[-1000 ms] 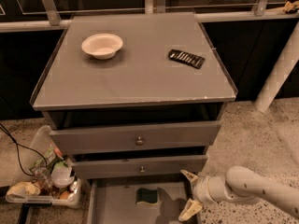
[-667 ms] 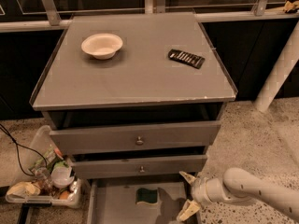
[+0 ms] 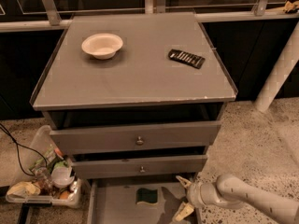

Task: Pick sponge from bottom drawer and place on counter

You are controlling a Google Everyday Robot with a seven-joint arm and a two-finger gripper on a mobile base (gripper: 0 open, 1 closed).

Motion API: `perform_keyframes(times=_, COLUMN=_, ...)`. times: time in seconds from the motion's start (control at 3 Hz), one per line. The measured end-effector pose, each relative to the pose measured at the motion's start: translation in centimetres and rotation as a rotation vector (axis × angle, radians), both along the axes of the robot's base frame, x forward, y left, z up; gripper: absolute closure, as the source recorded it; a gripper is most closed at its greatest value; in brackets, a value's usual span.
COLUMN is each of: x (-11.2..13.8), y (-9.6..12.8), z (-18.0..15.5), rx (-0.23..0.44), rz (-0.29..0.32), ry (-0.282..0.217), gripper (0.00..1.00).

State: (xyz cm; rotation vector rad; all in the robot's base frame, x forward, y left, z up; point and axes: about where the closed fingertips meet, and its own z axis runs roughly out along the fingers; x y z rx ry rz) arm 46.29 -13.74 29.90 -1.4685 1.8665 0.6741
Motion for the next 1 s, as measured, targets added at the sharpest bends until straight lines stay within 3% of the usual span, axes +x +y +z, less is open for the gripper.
perform_keyframes(times=0.33, x=0.68, y=1.46, z=-4.16, rx=0.050, rz=0.012, ry=0.001, gripper=0.00)
perform_keyframes(times=1.0, x=0.84, y=2.21, z=-4.64, rx=0.067, rz=-0.006, ry=-0.007, gripper=0.00)
